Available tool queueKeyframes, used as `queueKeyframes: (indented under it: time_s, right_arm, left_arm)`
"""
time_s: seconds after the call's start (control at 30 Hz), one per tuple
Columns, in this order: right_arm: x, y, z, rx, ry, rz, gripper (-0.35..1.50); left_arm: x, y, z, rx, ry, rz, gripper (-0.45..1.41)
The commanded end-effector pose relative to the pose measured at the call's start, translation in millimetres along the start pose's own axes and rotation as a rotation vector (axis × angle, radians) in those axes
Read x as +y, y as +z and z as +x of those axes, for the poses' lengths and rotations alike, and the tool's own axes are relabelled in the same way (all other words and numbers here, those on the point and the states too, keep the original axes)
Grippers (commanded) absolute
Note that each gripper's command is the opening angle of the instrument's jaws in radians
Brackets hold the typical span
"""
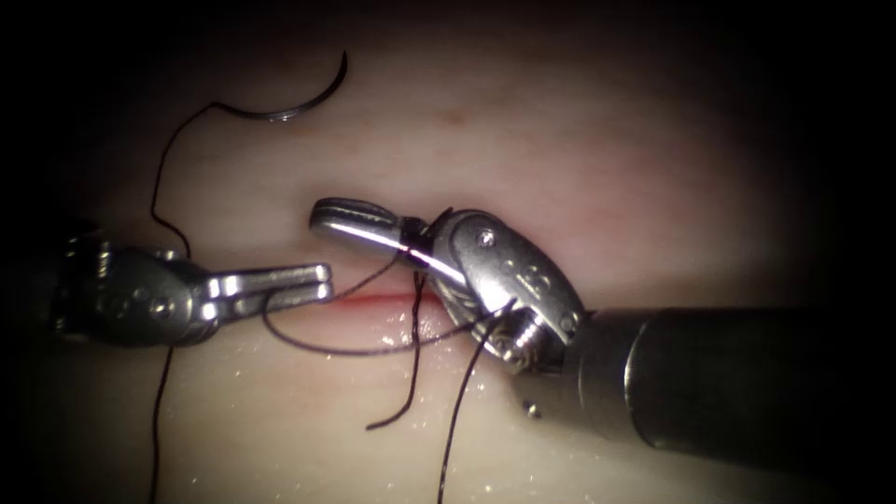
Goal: Wound Closure
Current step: Use left needle holder to wrap one loop clockwise around right graspers, then pick up suture tail with right hand and pull upward while pulling downward with left holder
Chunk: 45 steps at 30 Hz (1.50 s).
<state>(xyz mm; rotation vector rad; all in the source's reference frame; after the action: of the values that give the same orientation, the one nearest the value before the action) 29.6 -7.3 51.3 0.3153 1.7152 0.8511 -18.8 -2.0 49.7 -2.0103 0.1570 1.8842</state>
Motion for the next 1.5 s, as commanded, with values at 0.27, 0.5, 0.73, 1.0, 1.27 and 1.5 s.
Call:
queueKeyframes:
  time_s: [0.27,0.5,0.73,1.0,1.27,1.5]
  right_arm:
    - [0.4,0.4,-0.2,0.019,0.050,0.201,-0.35]
    - [0.6,-0.4,-0.2,0.026,0.092,0.377,-0.35]
    - [0.4,-1.1,-0.7,-0.170,0.032,0.553,-0.35]
    - [-1.4,0.0,-1.4,-0.359,-0.052,0.687,-0.35]
    - [-2.6,1.3,-2.1,-0.585,-0.168,0.726,0.42]
    - [-3.4,0.8,-3.7,-0.765,-0.234,0.764,0.78]
  left_arm:
    - [0.9,0.7,-6.1,-0.033,-0.092,-0.014,-0.45]
    - [0.3,1.0,-8.8,-0.030,-0.127,-0.031,-0.45]
    - [-0.7,1.8,-8.6,-0.013,-0.147,-0.057,-0.45]
    - [-0.9,3.6,-8.6,-0.015,-0.153,-0.088,-0.45]
    - [-0.3,3.7,-9.0,-0.040,-0.165,-0.114,-0.45]
    - [0.0,3.3,-8.9,-0.045,-0.188,-0.121,-0.45]
